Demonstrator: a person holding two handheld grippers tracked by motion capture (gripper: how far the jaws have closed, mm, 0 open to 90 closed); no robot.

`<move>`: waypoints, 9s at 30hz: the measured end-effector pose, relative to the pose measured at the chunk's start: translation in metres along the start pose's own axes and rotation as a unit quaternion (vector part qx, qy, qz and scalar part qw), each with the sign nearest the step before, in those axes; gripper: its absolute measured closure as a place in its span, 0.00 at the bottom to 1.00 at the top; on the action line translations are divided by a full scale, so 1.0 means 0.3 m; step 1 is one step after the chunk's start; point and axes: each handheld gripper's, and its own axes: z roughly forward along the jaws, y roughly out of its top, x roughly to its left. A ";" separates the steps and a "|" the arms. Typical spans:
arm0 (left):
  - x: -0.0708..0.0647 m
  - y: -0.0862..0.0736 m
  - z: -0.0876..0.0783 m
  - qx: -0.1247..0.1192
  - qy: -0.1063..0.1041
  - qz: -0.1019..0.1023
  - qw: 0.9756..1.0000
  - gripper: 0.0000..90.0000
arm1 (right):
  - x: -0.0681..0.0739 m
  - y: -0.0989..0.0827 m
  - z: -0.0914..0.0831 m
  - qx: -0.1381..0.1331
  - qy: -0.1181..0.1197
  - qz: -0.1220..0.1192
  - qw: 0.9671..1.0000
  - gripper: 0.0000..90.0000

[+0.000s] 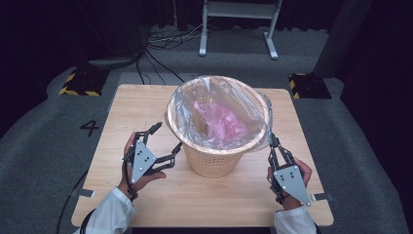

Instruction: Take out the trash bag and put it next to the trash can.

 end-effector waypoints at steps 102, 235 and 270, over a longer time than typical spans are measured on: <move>-0.122 0.107 0.005 -0.014 -0.060 0.133 0.989 0.84 | 0.030 0.276 -0.016 0.005 0.085 -0.100 0.991 1.00; -0.106 0.130 0.016 0.072 -0.076 -0.014 0.994 0.98 | 0.474 0.132 0.055 0.000 0.277 0.003 0.961 1.00; -0.130 -0.072 -0.078 0.052 -0.114 0.039 0.991 0.50 | 0.451 0.168 0.130 0.036 0.256 0.182 0.949 1.00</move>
